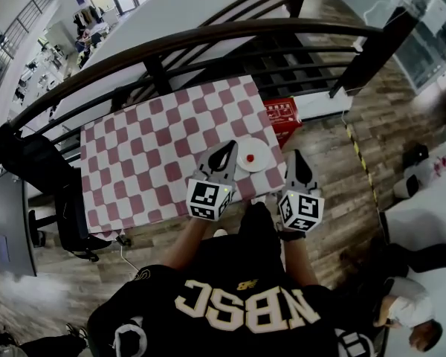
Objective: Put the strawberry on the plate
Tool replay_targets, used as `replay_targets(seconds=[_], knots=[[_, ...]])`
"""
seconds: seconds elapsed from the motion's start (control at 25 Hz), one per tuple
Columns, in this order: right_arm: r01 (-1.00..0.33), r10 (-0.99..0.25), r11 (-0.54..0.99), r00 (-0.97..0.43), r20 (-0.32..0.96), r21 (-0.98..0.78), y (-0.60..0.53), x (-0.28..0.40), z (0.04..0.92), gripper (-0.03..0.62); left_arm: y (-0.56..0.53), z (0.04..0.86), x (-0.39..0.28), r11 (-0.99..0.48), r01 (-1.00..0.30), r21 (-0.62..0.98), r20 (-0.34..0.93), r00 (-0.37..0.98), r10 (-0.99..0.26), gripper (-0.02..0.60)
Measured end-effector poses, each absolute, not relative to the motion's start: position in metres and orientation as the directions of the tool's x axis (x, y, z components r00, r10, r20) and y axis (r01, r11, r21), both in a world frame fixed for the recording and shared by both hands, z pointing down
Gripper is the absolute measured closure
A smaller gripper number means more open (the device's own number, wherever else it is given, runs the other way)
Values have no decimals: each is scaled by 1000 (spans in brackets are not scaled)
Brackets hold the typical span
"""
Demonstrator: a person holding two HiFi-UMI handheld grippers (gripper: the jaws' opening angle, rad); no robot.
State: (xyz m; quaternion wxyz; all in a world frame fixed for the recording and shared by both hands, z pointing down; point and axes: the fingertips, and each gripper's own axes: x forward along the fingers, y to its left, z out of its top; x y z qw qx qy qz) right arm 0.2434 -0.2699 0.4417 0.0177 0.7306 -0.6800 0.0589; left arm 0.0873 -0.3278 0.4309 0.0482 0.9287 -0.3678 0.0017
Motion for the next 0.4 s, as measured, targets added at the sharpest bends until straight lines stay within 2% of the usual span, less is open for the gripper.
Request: replay_targets(seconds=[0.4], knots=[[-998,-991,-32,25,134,-47,-305,231,449,576,-358,435,79,-704,-703,101,42,710,-703,566]])
